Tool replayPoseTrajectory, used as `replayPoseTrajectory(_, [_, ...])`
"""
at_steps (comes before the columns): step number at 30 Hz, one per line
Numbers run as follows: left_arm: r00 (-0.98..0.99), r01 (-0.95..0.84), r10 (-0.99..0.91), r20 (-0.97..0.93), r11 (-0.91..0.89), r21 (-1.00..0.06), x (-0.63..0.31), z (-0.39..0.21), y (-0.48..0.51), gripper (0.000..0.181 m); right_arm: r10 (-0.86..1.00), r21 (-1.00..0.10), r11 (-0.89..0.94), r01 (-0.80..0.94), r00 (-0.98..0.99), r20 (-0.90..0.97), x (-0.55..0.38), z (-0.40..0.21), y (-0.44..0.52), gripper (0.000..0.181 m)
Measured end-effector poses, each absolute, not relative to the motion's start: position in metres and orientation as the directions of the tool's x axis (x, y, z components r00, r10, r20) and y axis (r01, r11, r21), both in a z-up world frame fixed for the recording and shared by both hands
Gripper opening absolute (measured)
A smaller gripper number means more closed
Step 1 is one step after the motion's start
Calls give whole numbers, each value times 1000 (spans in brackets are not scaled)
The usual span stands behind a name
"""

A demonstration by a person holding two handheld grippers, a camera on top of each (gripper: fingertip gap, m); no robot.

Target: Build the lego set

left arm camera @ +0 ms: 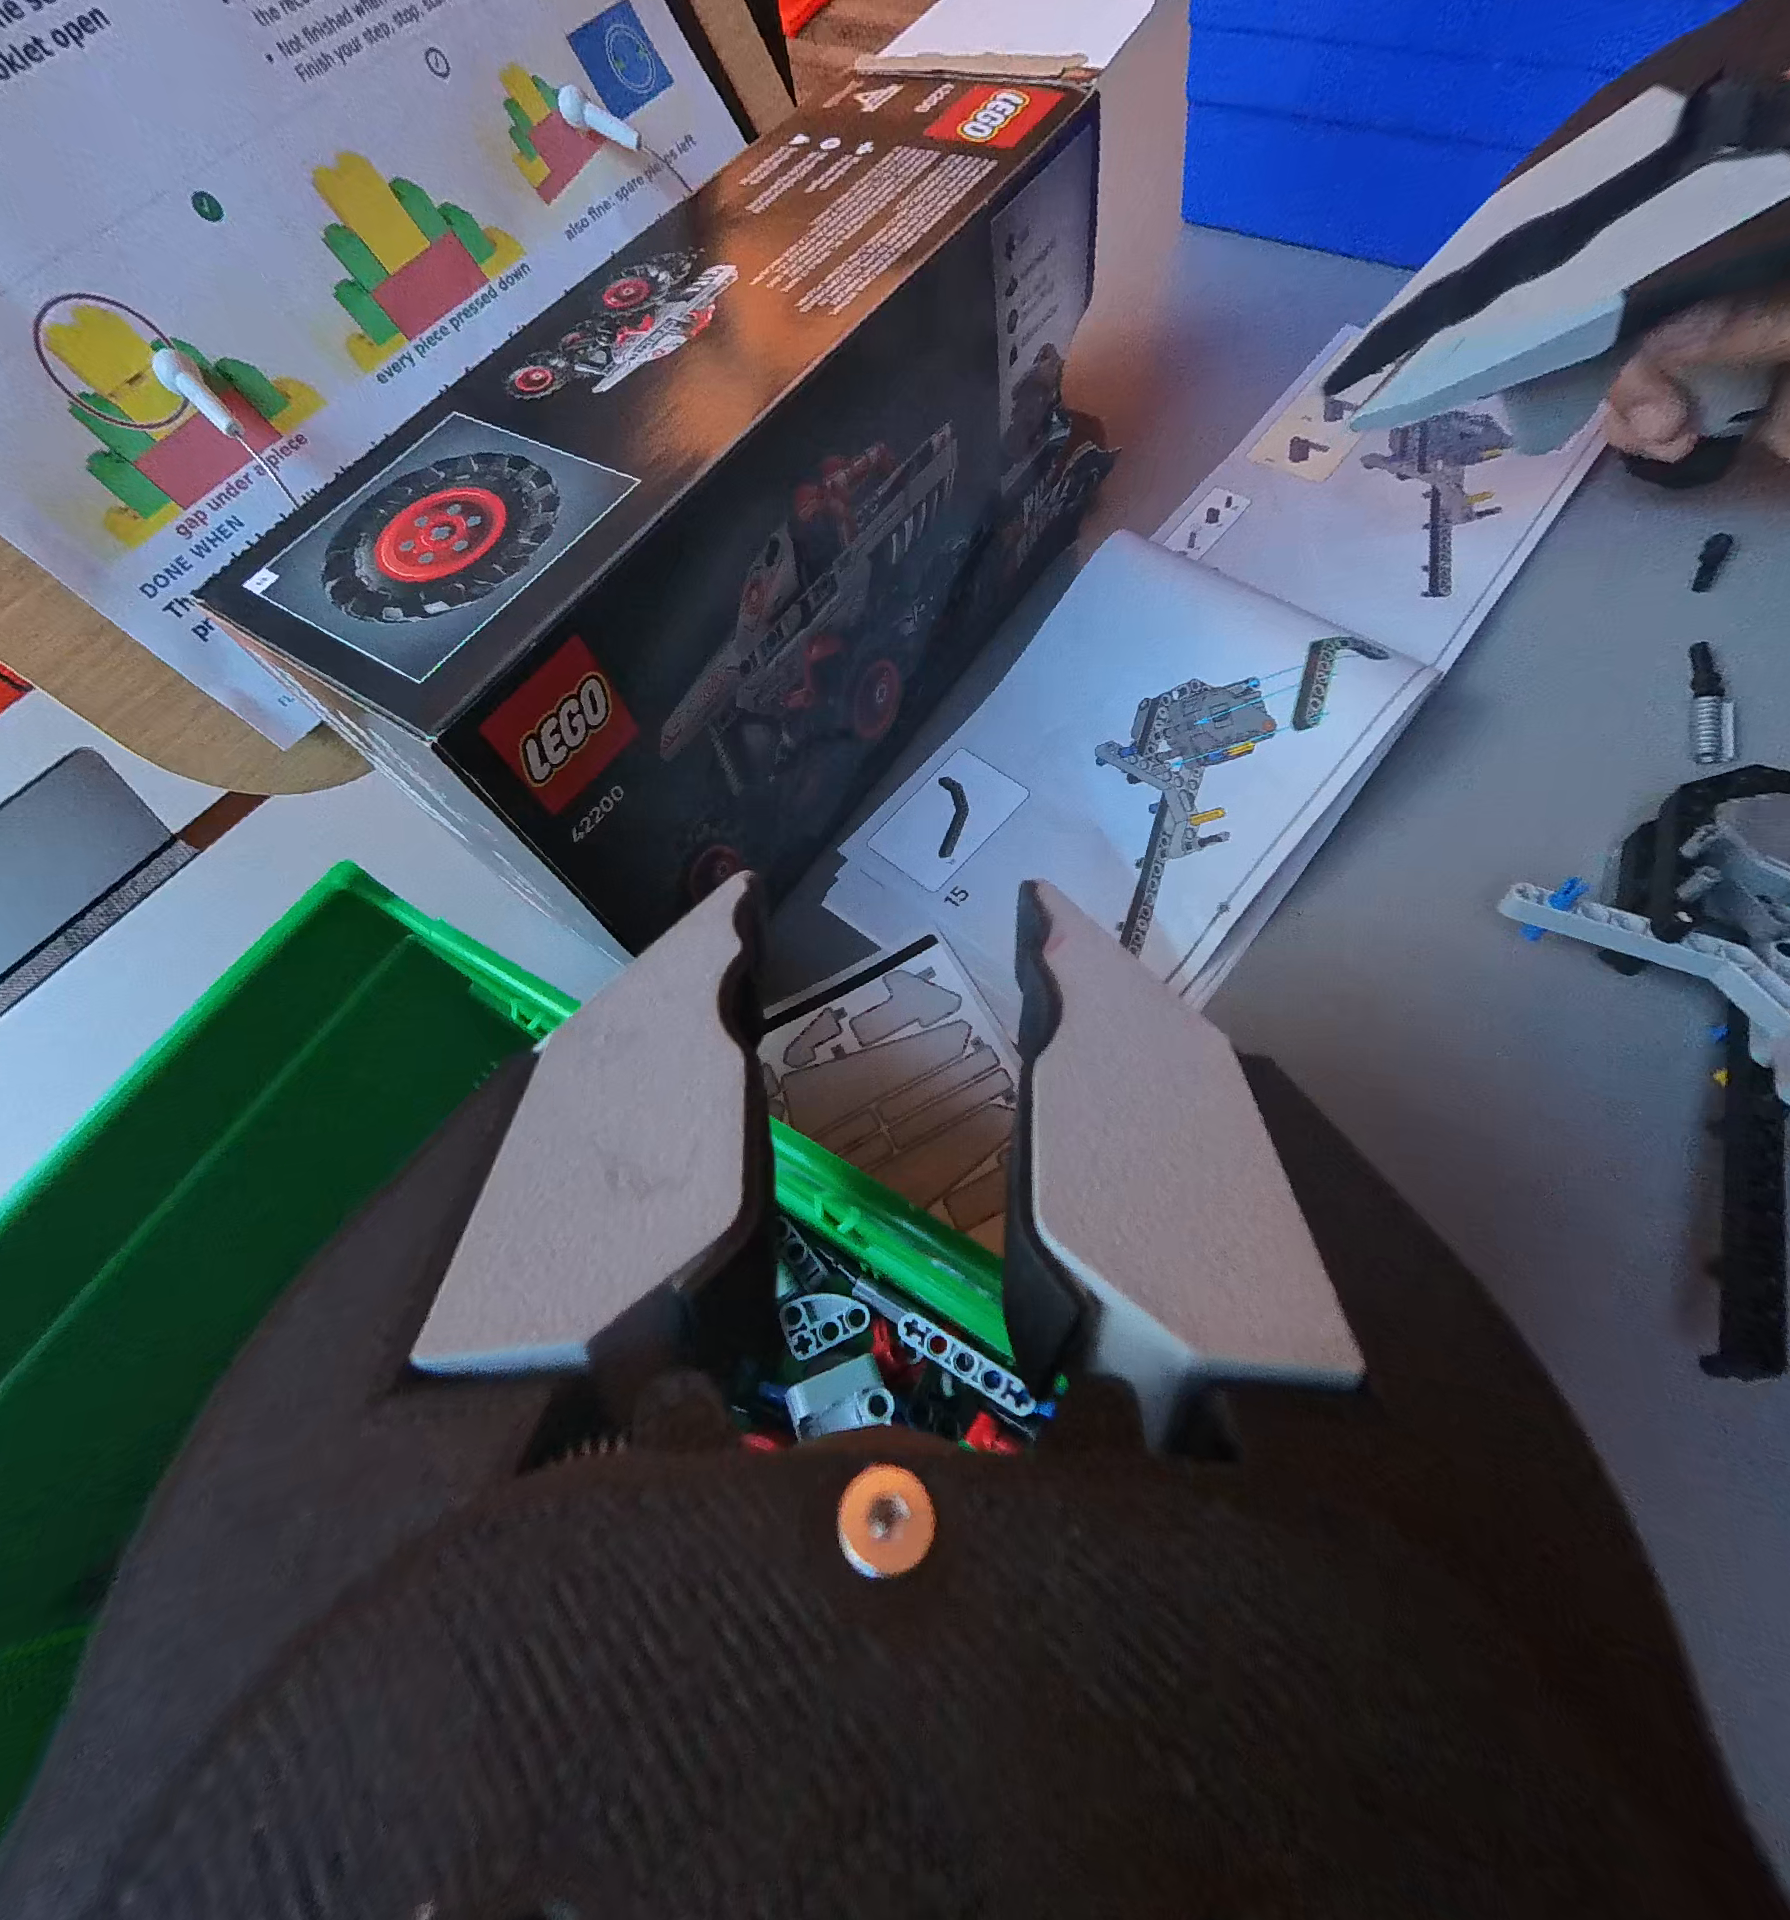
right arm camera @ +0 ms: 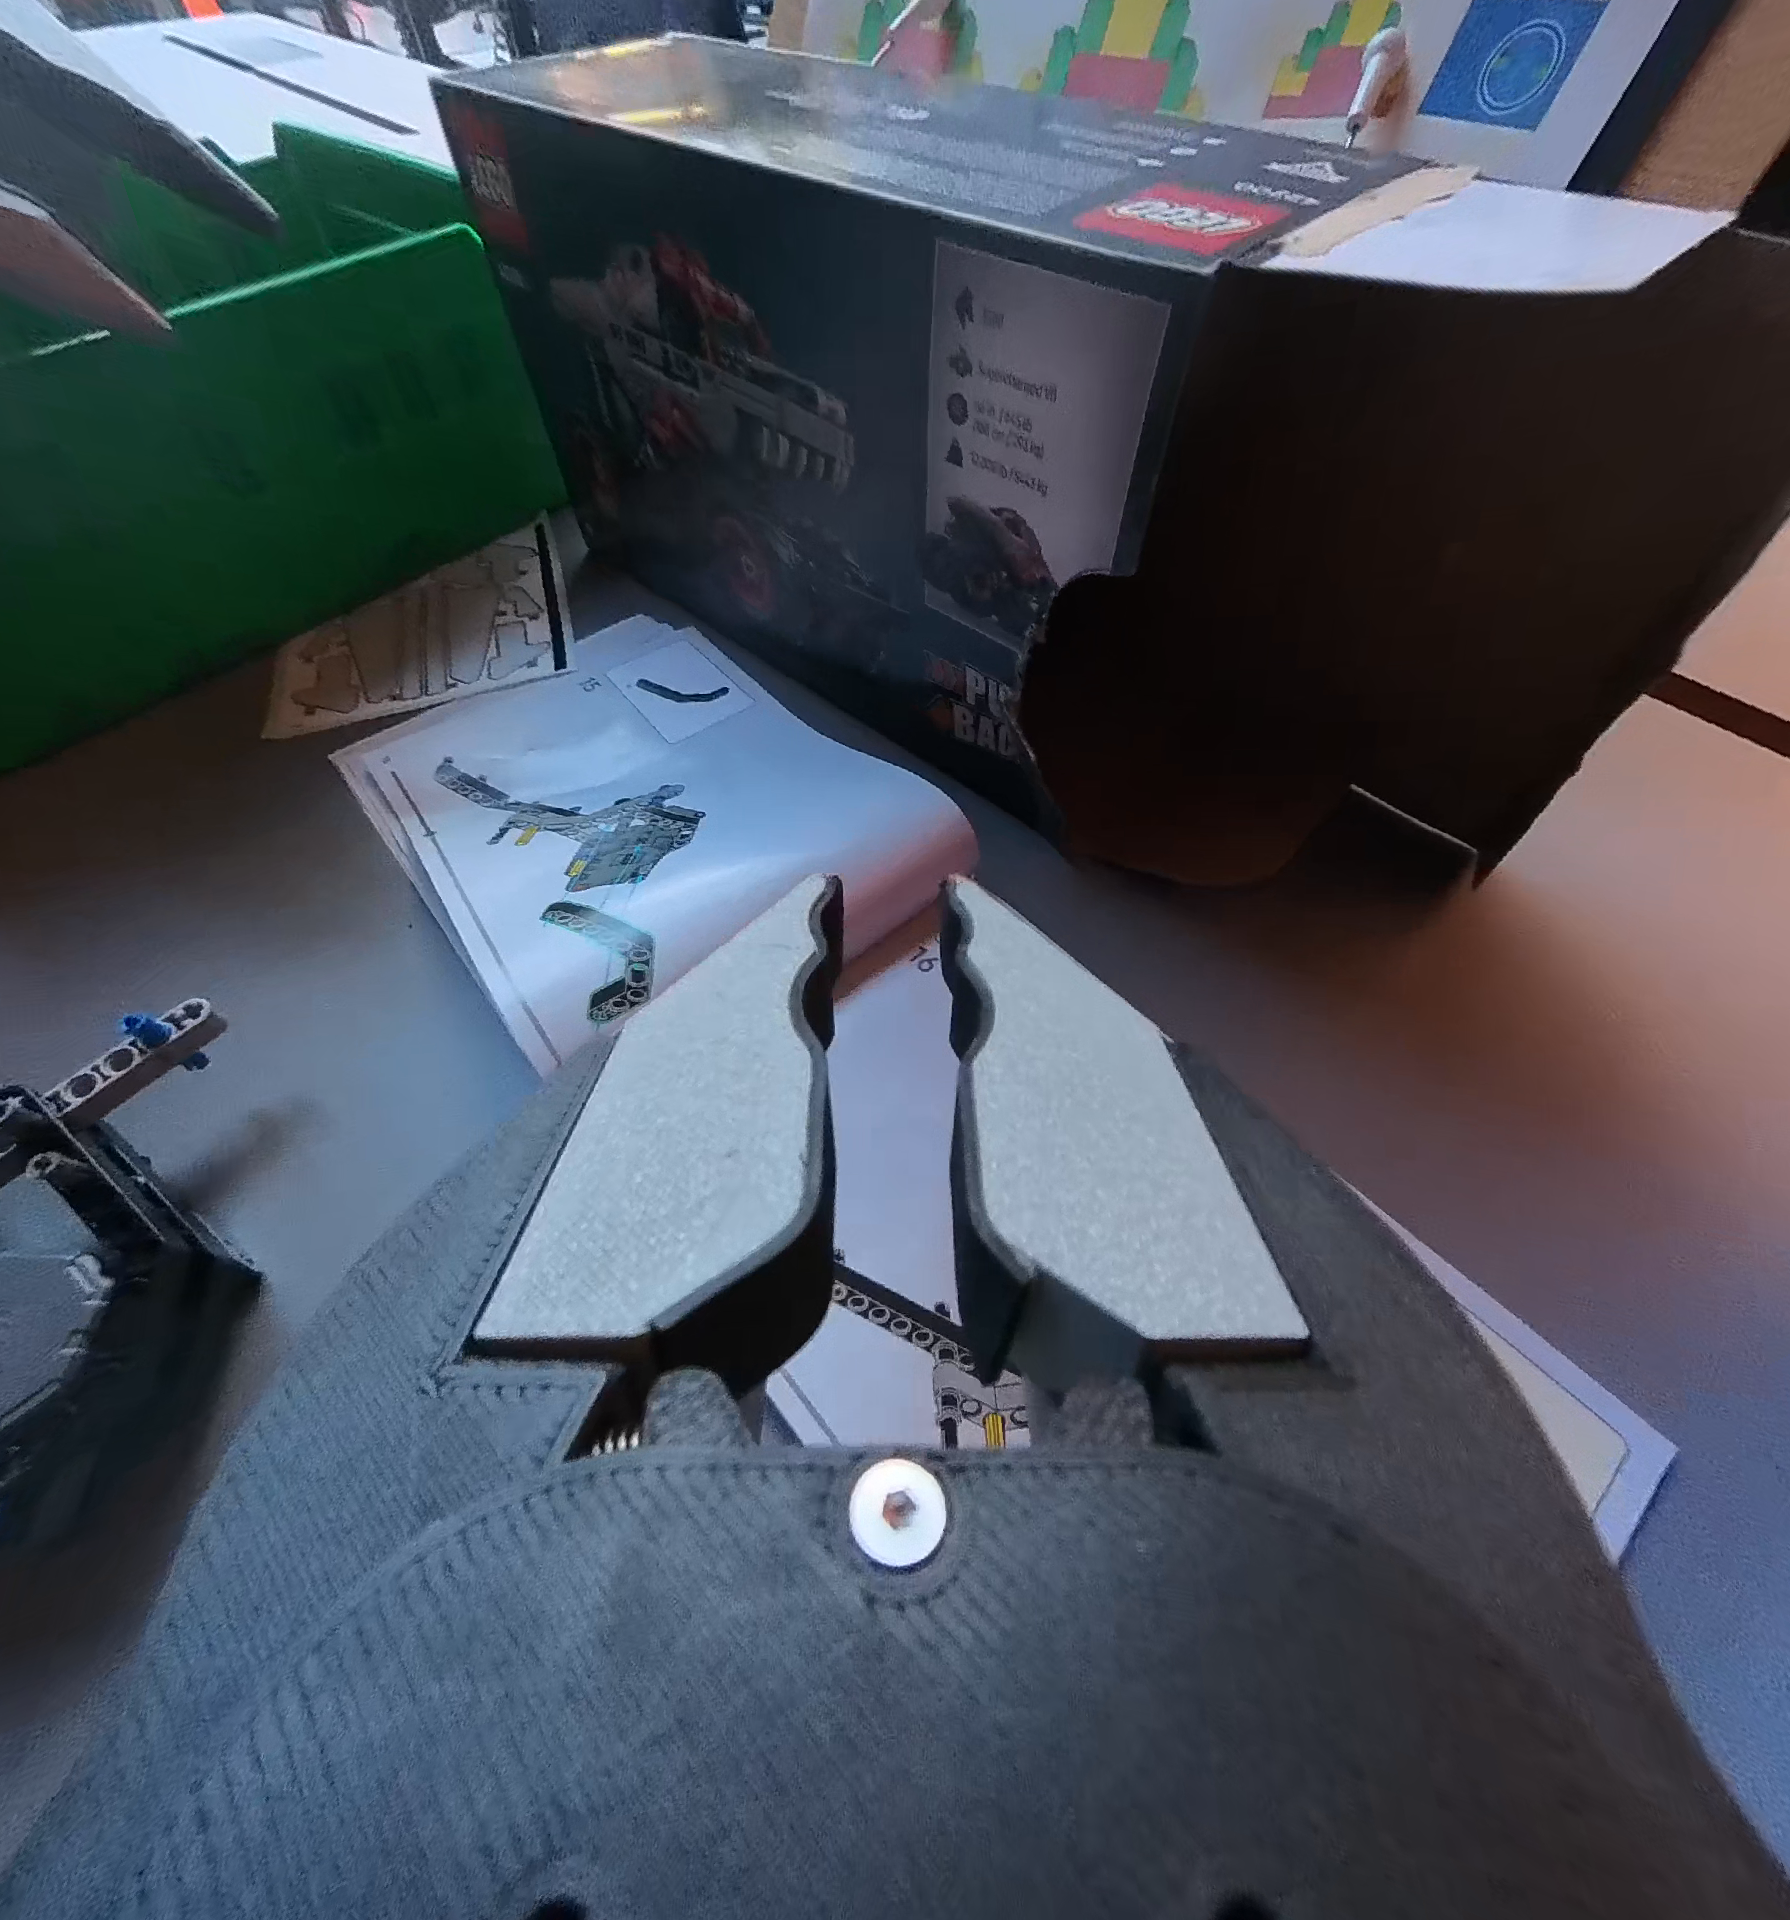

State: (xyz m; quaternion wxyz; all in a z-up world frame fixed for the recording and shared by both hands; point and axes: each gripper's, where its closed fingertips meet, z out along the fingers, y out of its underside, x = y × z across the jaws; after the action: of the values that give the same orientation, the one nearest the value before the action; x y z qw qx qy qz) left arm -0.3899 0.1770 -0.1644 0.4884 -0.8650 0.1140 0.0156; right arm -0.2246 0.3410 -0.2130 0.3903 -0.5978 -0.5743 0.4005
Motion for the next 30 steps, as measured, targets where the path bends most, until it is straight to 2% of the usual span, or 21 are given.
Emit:
replayPoseTrajectory(9, [978,-199,-146,-147,-475,-857,-400,-158,175,40,1000,-941,-2,339,-15,-8,-226,-205,332,15])
replayPoseTrajectory(16, [980,-195,-135,-147,-477,-857,-402,-160,177,38,995,-936,78,344,37,97,-213,-196,350,8])
replayPoseTrajectory(21, [979,-198,-143,-147,-476,-857,-401,-161,177,37,1000,-942,6,334,24,15,-212,-199,351,4])
replayPoseTrajectory(30, [980,-193,-139,-144,-475,-859,-402,-162,177,36,999,-936,6,352,28,17,-215,-204,351,1])
